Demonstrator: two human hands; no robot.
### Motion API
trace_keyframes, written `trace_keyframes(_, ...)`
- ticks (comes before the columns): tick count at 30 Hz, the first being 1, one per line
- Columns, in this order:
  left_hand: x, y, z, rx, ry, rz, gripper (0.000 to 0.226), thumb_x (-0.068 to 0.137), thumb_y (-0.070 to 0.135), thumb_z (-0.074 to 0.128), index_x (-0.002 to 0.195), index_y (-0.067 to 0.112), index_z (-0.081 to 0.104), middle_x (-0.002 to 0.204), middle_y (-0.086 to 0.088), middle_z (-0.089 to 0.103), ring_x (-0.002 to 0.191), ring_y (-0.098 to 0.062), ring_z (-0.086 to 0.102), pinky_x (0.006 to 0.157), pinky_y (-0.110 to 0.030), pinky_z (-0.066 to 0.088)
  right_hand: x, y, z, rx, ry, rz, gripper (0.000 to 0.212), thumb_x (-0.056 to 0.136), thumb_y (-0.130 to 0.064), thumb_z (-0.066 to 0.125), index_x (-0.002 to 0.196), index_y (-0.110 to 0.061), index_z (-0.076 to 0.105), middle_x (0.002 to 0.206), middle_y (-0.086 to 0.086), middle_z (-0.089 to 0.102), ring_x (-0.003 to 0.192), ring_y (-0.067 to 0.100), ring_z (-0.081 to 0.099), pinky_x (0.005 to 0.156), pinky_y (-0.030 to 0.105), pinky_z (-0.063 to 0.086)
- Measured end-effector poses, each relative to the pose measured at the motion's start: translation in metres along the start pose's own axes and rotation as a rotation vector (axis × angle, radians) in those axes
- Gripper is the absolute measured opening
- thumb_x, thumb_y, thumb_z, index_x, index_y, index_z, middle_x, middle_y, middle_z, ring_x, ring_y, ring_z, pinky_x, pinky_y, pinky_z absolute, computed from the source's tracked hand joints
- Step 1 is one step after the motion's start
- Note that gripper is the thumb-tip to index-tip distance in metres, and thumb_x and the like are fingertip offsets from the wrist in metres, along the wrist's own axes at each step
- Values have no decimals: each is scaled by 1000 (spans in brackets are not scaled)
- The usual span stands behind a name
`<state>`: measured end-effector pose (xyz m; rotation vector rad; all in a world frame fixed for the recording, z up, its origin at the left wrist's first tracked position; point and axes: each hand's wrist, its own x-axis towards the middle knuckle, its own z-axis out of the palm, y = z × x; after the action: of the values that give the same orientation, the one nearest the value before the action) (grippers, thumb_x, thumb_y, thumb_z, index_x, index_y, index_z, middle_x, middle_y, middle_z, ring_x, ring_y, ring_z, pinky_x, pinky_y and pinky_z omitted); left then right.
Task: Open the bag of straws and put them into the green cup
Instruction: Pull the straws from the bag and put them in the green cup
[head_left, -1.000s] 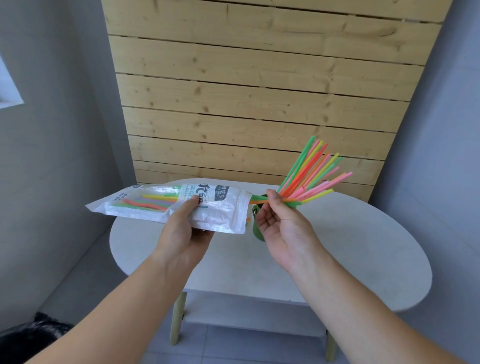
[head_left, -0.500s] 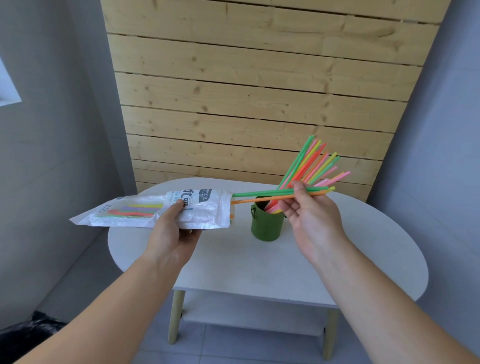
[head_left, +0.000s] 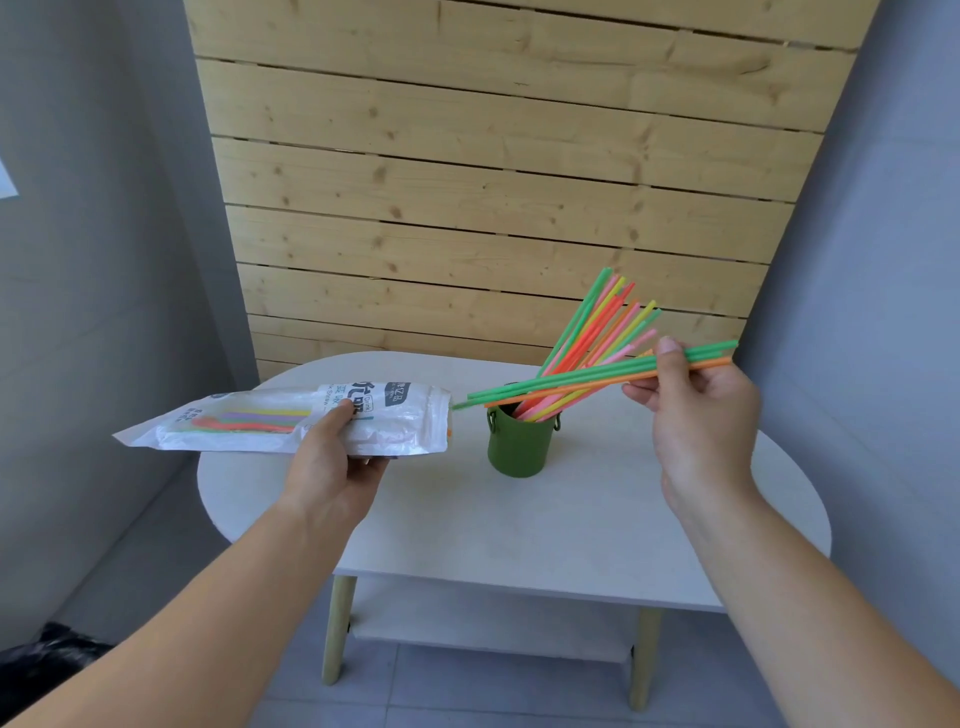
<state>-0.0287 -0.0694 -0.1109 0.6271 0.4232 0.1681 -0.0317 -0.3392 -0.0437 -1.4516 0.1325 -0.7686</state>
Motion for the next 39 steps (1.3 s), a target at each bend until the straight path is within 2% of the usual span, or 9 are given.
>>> trace_keyframes(3, 1, -1, 2, 7, -8, 0, 16, 98, 9, 65, 113, 12, 67, 83, 0, 82, 76, -16, 80, 58, -29, 63, 2, -5, -6, -53, 29, -90, 32, 96, -30, 62, 70, -45, 74, 60, -14, 71, 58, 10, 71, 69, 29, 60)
trace_keyframes(6, 0, -2, 4, 10, -11, -3, 19, 97, 9, 66, 116, 12, 67, 88, -1, 83, 80, -17, 80, 60, -30, 63, 5, -6, -11, -94, 39, -161, 25, 95, -32, 64, 71, -34, 70, 61, -14, 72, 60, 11, 73, 62, 20, 58)
trace_keyframes(10, -1, -3, 7, 15, -28, -3, 26, 97, 9, 66, 123, 11, 67, 98, -4, 82, 86, -18, 80, 62, -31, 64, 4, -3, -10, -151, 4, -213, 17, 94, -33, 65, 78, -30, 68, 63, -11, 72, 61, 10, 73, 65, 28, 61)
trace_keyframes(14, -3, -3, 8, 21, -29, -13, 28, 97, 9, 67, 125, 10, 67, 112, -6, 80, 93, -19, 80, 66, -32, 65, 2, -1, -4, -181, -38, -241, 22, 96, -30, 65, 88, -11, 73, 76, -1, 75, 64, 13, 72, 69, 39, 63)
trace_keyframes(20, -3, 2, 6, 12, -34, -14, 28, 97, 10, 67, 125, 10, 66, 114, -7, 80, 95, -20, 80, 69, -33, 65, 9, -11, -4, -187, 30, -277, 17, 94, -38, 61, 79, -31, 65, 72, -8, 72, 63, 11, 74, 70, 49, 62)
trace_keyframes(29, -4, 0, 8, 21, -42, -14, 31, 97, 9, 67, 128, 10, 65, 118, -8, 79, 100, -21, 78, 73, -35, 65, 3, -4, 3, -265, -49, -351, 21, 93, -40, 64, 76, -27, 63, 67, -12, 69, 67, 20, 72, 67, 49, 60)
trace_keyframes(31, -4, 0, 8, 23, -43, -14, 32, 97, 9, 66, 129, 9, 65, 119, -8, 79, 101, -21, 78, 72, -35, 65, 3, -4, 3, -276, -64, -403, 21, 94, -38, 64, 79, -24, 65, 72, -8, 69, 69, 20, 70, 66, 46, 58)
trace_keyframes(35, -4, 2, 7, 22, -50, -11, 32, 98, 9, 66, 129, 10, 65, 118, -8, 79, 100, -21, 78, 75, -36, 64, 2, -8, 3, -340, -71, -529, 25, 95, -37, 63, 79, -17, 64, 74, -7, 64, 68, 10, 62, 61, 22, 48)
trace_keyframes(39, -4, 1, 7, 32, -54, -7, 31, 98, 9, 66, 128, 10, 65, 115, -7, 80, 100, -21, 79, 77, -37, 64, -4, -9, 5, -411, -120, -588, 28, 93, -32, 65, 76, -10, 66, 73, 1, 64, 67, 21, 62, 59, 32, 48)
